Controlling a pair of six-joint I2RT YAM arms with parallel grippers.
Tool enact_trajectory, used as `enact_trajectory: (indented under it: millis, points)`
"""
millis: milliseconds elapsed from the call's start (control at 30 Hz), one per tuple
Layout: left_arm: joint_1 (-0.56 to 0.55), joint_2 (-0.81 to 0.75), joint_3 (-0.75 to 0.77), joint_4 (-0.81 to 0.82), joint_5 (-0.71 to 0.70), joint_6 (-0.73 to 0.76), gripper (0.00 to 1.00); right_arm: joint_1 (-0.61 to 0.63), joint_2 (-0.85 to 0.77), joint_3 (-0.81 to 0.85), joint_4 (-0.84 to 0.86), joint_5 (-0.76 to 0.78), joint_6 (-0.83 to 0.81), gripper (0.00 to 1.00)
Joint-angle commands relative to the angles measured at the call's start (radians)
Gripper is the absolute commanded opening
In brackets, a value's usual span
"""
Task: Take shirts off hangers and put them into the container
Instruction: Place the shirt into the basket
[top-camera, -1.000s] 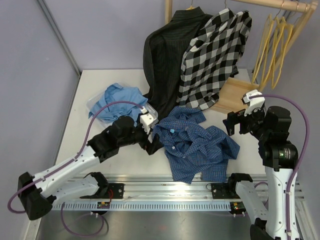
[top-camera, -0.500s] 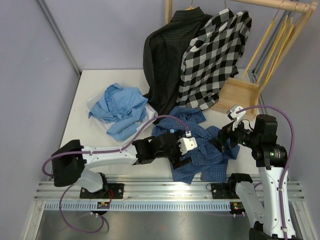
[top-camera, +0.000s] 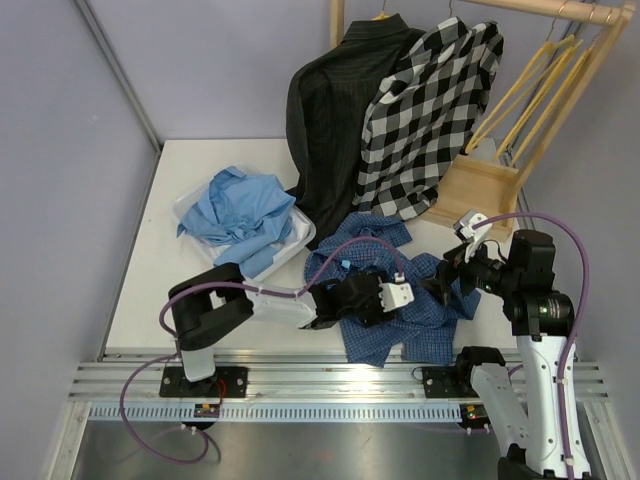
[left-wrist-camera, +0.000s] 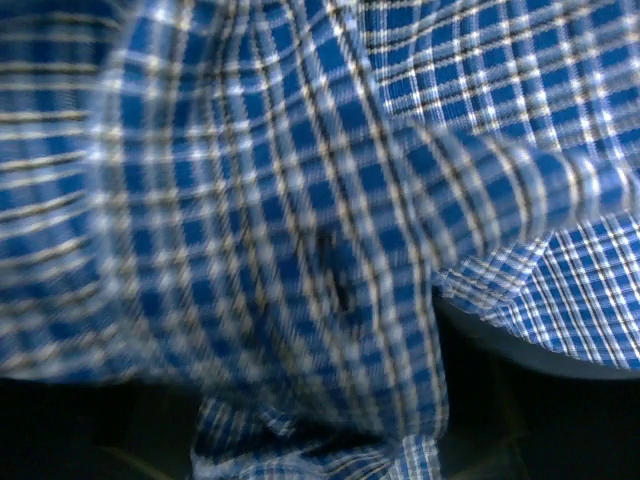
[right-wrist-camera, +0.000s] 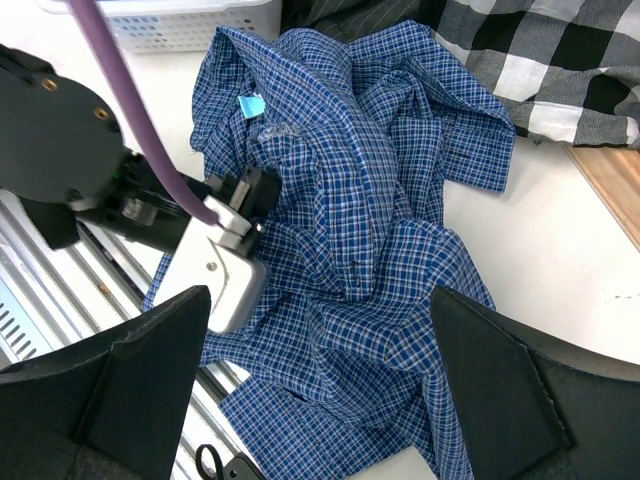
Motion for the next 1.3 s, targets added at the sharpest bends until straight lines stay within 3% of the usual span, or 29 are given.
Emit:
enact_trajectory:
  millis: [0, 33, 133, 167, 200, 433, 733, 867, 1067, 1267]
  points:
    - [0.000, 0.035, 0.013, 0.182, -0.021, -0.016, 0.61, -0.008, -0.014, -0.004, 0.035, -0.013, -0.004, 0.99]
    - [0.000, 0.038, 0.001, 0.205, -0.030, -0.023, 0.41, -0.008, -0.014, -0.004, 0.035, -0.012, -0.004, 0.99]
    - [0.000, 0.030, -0.045, 0.266, -0.036, -0.039, 0.24, -0.011, -0.022, -0.002, 0.035, -0.012, -0.004, 0.99]
    - [0.000, 0.022, -0.054, 0.282, -0.035, -0.043, 0.09, -0.011, -0.024, -0.004, 0.035, -0.012, -0.004, 0.99]
    - [0.000, 0.004, -0.076, 0.286, -0.035, -0.043, 0.00, -0.011, -0.027, -0.004, 0.037, -0.012, -0.004, 0.99]
    - [-0.006, -0.220, -0.140, 0.245, -0.082, -0.062, 0.00, -0.014, -0.039, -0.005, 0.034, -0.007, -0.007, 0.99]
    - [-0.011, -0.599, -0.018, -0.123, -0.260, -0.029, 0.00, -0.016, -0.054, -0.008, 0.045, 0.014, 0.000, 0.99]
    - [-0.009, -0.744, 0.083, -0.250, -0.363, 0.029, 0.00, -0.016, -0.065, -0.011, 0.054, 0.031, 0.009, 0.99]
    - [-0.009, -0.795, 0.310, -0.398, -0.508, 0.137, 0.00, -0.016, -0.068, -0.013, 0.058, 0.043, 0.014, 0.99]
    - [0.046, -0.789, 0.559, -0.381, -0.627, 0.316, 0.00, -0.022, -0.065, -0.018, 0.068, 0.048, 0.019, 0.99]
